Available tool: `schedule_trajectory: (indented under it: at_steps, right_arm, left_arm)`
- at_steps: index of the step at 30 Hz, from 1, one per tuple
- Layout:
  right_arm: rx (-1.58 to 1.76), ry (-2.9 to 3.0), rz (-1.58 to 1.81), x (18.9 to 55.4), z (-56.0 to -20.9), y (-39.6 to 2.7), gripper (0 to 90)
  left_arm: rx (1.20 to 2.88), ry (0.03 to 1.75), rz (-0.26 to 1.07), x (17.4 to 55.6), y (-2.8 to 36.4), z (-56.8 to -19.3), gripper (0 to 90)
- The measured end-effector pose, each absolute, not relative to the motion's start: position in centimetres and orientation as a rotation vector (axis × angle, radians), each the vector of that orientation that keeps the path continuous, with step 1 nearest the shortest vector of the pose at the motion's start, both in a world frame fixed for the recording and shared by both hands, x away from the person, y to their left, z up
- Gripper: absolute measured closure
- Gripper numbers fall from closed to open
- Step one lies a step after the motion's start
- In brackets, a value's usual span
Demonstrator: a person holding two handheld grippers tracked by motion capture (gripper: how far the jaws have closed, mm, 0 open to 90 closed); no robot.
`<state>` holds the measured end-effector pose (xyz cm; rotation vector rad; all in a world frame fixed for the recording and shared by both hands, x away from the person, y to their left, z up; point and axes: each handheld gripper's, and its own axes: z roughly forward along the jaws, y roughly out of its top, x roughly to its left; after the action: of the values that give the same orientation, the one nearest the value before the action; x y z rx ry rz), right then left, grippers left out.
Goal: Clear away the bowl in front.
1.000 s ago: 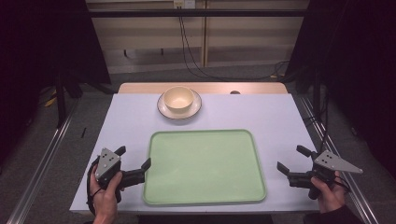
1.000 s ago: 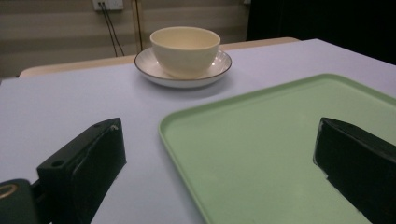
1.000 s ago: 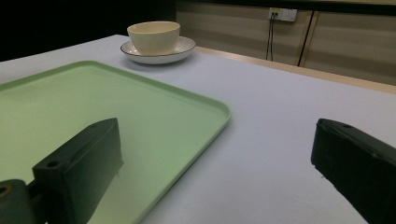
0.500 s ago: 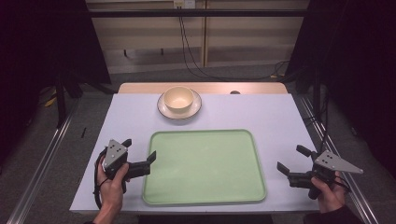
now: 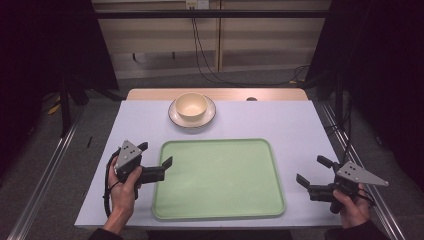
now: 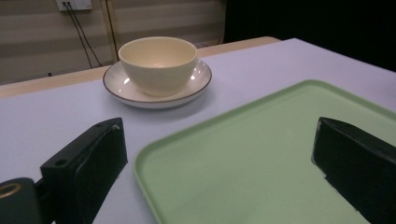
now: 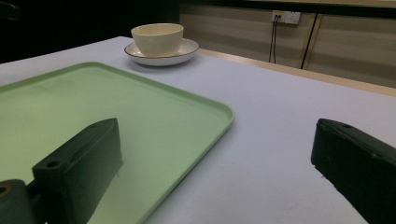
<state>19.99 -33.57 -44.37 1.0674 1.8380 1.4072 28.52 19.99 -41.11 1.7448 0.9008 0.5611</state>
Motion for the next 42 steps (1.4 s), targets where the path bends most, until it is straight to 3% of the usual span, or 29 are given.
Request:
schedule_trajectory:
  at_steps: [15,42]
  right_arm:
    - [1.064,1.836,1.413,19.9,-44.3,-33.6,1.5]
    - [1.059,1.839,1.419,19.9,-44.3,-33.6,1.5]
  left_arm:
    - [1.796,0.813,0.533,31.8,17.0,-39.8,4.0]
    - [1.797,0.891,0.572,38.7,16.3,-39.8,6.0]
